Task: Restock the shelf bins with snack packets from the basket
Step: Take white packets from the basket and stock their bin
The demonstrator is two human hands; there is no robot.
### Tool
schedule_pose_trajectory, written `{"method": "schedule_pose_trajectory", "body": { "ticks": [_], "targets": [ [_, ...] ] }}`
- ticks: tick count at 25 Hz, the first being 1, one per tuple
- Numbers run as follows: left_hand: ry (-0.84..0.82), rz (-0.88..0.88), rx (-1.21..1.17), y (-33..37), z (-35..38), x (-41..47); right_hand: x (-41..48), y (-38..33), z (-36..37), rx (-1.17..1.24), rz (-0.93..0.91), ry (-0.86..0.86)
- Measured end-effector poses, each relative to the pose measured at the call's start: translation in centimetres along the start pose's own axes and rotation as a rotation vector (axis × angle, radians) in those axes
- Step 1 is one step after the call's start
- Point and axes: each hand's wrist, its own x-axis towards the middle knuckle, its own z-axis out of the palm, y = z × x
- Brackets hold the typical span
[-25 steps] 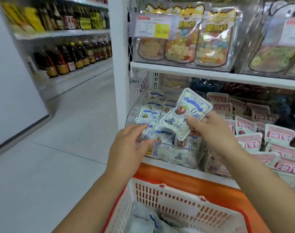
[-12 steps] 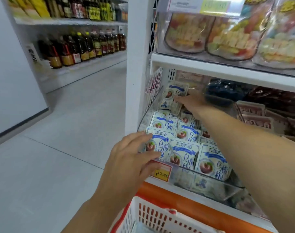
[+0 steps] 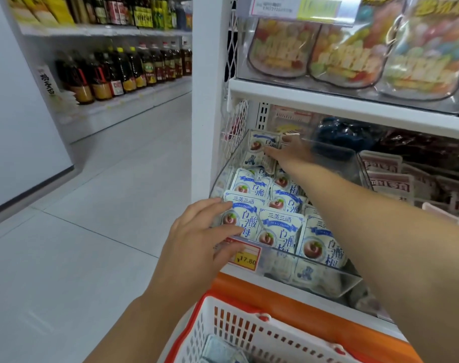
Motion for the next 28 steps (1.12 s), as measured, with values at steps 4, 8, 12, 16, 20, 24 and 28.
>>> {"method": "schedule_pose_trajectory", "body": {
  "ticks": [4, 8, 12, 16, 20, 24, 28],
  "targets": [
    [0.023, 0.019, 0.008, 0.1, 0.2, 0.1, -0.2, 0.0, -0.3, 0.038, -0.001, -0.04],
    [0.017, 0.003, -0.028, 0.1, 0.2, 0.0, -0.9, -0.1, -0.8, -0.009, 0.037, -0.069],
    [0.043, 0.033, -0.029, -0.1, 0.3, -0.1, -3.7, -1.6, -3.1, -0.03, 0.049, -0.098],
    [0.208, 0.043, -0.026, 1.9, -0.1, -1.7, -11.3, -1.5, -6.2, 0.263, -0.268, 0.115],
    [0.134, 0.069, -0.048, 4.9, 1.5, -6.3, -23.1, 3.7, -7.3, 0.504, -0.437, 0.188],
    [-0.456, -0.102, -0.078, 4.4, 6.5, -13.5, -31.4, 16.4, -3.8, 0.158, 0.05, -0.122],
    [-0.971, -0.334, -0.079, 3.8, 11.4, -20.0, -35.8, 29.1, -1.2, -0.309, 0.456, -0.725]
  ]
}}
